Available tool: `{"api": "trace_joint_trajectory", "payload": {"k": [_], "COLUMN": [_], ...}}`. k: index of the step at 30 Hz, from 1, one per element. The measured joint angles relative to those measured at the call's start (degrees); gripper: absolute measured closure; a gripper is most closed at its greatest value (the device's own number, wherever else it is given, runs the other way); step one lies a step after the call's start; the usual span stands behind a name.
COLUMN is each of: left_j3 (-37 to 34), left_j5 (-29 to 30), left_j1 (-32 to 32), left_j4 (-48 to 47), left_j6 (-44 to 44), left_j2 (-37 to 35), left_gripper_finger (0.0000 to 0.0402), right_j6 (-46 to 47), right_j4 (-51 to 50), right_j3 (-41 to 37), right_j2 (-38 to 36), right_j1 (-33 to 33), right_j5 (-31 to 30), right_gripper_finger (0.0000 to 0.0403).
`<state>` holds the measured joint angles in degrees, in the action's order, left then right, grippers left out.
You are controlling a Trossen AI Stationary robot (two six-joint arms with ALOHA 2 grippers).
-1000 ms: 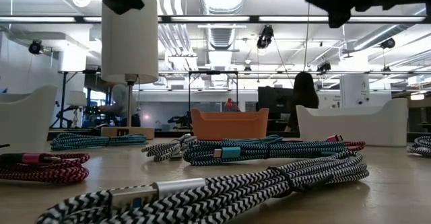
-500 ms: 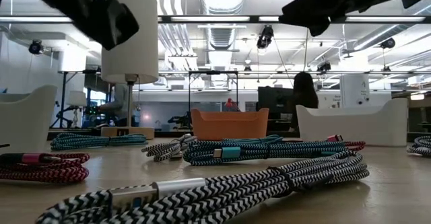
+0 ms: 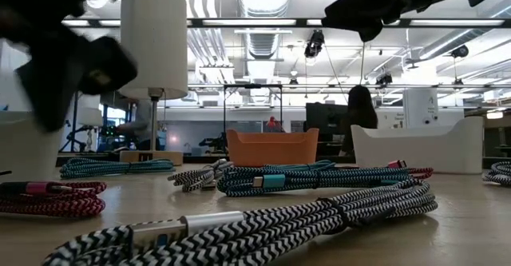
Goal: Pick & Place USB Port
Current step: Put the bottom left black and pink charger cable into the gray bin
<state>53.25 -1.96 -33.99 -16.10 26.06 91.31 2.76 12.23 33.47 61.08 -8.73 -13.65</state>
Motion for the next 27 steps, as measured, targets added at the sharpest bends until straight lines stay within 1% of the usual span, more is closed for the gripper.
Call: {"api": "trace_joint_trajectory", "payload": {"k": [4,7,14,16,19,25,27], "left_j3": [0.0,0.0,0.0,0.0,0.0,0.1,0.5], "left_j5": [1.5,1.6,2.1,2.3,2.3,1.6,1.0], "left_j1": [-0.7,-0.8,-1.1,-1.2,-1.1,-1.2,-1.3], "left_j4": [0.1,-0.1,0.0,-0.1,-0.2,0.0,0.0], "left_j6": [0.3,1.6,2.5,2.1,1.5,1.9,2.0], "left_j2": [2.8,4.9,7.5,7.6,7.6,6.9,6.3], "left_gripper_finger": [0.0225,0.0225,0.0225,0.0231,0.0259,0.0361,0.0385], "right_j6": [-0.4,-0.5,-5.0,-5.5,-5.9,-6.0,-5.9], "right_j4": [0.0,0.1,0.2,0.3,0.3,0.3,0.3], "right_j3": [0.0,-0.1,-0.1,-0.1,-0.1,-0.1,-0.1], "right_j2": [-0.5,-1.0,-1.8,-1.8,-1.8,-1.8,-1.8], "right_j1": [0.0,0.0,0.0,0.0,0.0,0.0,0.0], "right_j5": [0.0,0.0,0.0,0.0,0.0,0.0,0.0], "right_gripper_finger": [0.0245,0.0245,0.0245,0.0245,0.0245,0.0245,0.0245]}}
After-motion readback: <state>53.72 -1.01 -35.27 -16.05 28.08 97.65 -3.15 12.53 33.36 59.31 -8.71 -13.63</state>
